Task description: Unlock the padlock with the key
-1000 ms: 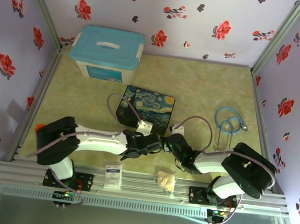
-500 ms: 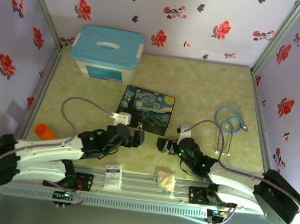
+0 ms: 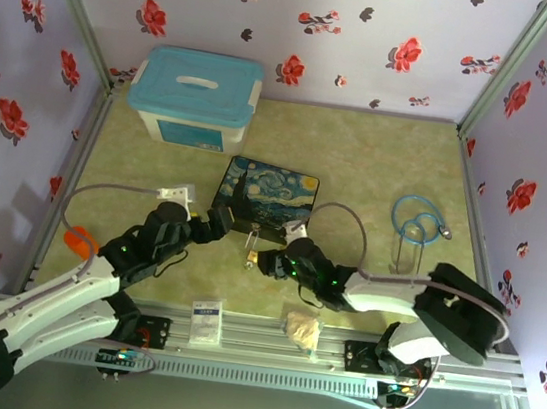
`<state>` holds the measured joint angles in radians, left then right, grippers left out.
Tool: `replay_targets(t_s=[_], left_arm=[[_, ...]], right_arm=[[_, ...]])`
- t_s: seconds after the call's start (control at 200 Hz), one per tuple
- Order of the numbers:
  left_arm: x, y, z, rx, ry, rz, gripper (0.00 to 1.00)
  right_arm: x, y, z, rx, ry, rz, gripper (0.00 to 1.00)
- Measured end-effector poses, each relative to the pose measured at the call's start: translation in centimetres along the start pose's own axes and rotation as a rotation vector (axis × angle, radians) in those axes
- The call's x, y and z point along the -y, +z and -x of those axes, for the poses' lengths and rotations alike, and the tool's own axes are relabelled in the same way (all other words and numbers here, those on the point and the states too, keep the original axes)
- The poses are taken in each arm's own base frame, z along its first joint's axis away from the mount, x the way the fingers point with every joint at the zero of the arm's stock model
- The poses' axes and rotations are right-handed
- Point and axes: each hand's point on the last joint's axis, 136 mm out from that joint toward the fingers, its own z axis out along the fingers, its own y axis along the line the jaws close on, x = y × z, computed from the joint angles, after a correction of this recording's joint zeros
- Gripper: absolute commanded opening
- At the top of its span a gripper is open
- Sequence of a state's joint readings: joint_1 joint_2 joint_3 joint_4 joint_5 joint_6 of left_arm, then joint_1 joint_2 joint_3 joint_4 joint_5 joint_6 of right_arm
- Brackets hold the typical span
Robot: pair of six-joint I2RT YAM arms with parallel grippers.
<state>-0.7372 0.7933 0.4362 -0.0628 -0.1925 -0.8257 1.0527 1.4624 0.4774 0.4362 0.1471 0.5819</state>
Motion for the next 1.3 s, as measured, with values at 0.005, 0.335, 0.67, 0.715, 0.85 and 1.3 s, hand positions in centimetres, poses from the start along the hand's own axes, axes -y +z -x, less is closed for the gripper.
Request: replay_targets(t_s=[0.005,0.335,0.67,0.715,0.85,1.3], left_arm=[[0.0,0.0,-0.1,-0.002,-0.002,0.0,1.0],[-1.6,1.1,-2.9,-0.082,-0.035,0.02,1.0],[-1.2,1.4,-3.0,-0.088,-0.051,0.005,1.0],[-1.2,1.4,-3.0,-0.087,-0.053,0.004,1.0],[-1.2,1.4,-3.0,-0.087,-0.055,0.005,1.0],[-1.4,1.7,-3.2,-0.095,-0.071,0.014,1.0]], right_arm=[[0.0,0.1,0.0,-0.003,0.0,-0.001,0.56],[-0.4,3.4,-1.5,-0.049,0.001,0.013,0.46],[-1.3,4.1,-1.4,-0.033,0.03,0.062,0.5],[-1.4,4.1,-1.3,-0.031,0.036,0.068,0.53],[-1.8,4.1,-1.3,-0.033,0.052,0.088,0.54],[-2.1,4.9,-1.3,-0.004,0.061,0.116,0.36]])
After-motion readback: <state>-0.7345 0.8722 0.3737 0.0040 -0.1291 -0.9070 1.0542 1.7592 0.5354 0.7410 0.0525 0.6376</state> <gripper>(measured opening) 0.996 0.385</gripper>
